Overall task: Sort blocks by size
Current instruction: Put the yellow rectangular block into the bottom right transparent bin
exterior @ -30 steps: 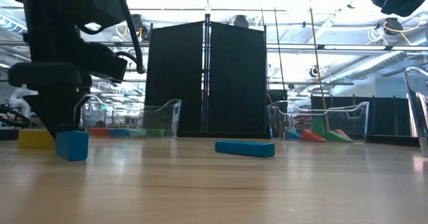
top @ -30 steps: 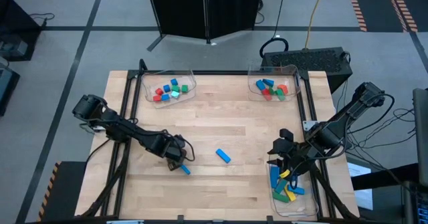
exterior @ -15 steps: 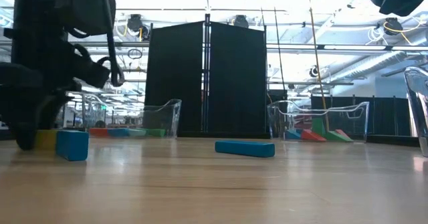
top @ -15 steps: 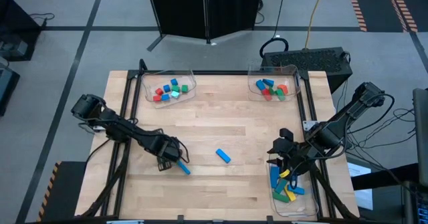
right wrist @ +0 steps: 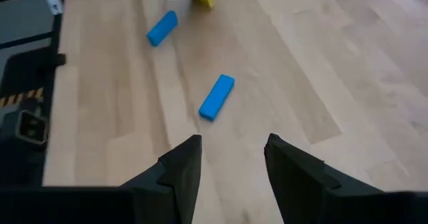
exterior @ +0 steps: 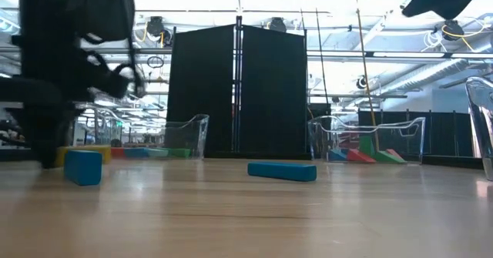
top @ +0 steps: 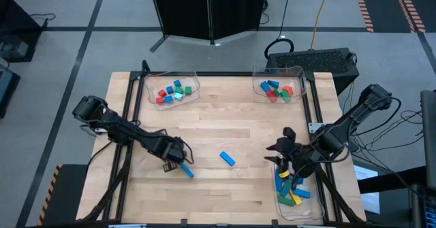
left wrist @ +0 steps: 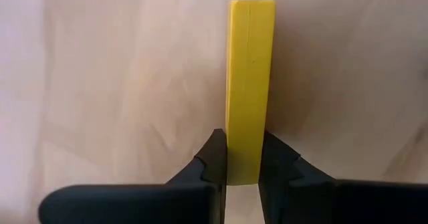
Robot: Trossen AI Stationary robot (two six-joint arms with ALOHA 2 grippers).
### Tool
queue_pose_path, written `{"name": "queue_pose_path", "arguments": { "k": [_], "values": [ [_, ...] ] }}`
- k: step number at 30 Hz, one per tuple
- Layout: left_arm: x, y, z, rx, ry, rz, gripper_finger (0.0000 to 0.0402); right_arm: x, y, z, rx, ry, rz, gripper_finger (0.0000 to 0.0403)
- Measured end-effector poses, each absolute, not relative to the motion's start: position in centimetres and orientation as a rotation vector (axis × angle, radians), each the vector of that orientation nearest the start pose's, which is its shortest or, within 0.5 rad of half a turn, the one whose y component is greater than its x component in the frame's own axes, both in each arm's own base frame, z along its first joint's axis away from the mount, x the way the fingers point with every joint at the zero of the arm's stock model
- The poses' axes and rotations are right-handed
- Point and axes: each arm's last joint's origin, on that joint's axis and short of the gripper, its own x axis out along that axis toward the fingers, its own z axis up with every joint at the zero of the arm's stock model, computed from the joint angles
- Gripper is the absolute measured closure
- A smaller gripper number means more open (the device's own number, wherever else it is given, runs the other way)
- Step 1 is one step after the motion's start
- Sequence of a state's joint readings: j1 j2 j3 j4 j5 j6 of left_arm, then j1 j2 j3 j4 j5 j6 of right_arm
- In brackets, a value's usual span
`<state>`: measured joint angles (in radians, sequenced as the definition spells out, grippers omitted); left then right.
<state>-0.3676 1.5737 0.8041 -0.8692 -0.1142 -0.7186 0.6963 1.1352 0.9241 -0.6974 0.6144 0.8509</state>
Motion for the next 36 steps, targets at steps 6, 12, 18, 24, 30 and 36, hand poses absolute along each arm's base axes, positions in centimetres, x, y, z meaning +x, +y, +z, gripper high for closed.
{"name": "queue_pose_path", "arguments": {
  "k": [6,12,18,24,30,36],
  "values": [
    [23.1,-8.3,15.4,-0.125,1.440,0.375,0.0360,19.4,12.4,25.9,0.241,0.664,-0.278,0.0246],
    [25.6,-9.2,16.7,-0.100,1.254,0.218,0.0360,22.6,12.8,24.3,0.150,0.606,-0.246,0.0246],
    [27.8,-10.0,18.4,-0.074,1.078,0.094,0.0360,25.8,13.4,22.7,0.054,0.543,-0.204,0.0246],
    [29.3,-10.4,19.6,-0.090,0.910,0.032,0.0360,28.3,13.2,21.6,0.058,0.486,-0.145,0.0246],
    [29.9,-10.7,20.1,-0.068,0.830,-0.006,0.0360,30.4,12.4,21.0,0.065,0.419,-0.093,0.0246],
    [30.1,-10.7,20.3,-0.050,0.809,-0.017,0.0360,31.6,11.4,20.9,0.068,0.361,-0.064,0.0246]
  ]
}}
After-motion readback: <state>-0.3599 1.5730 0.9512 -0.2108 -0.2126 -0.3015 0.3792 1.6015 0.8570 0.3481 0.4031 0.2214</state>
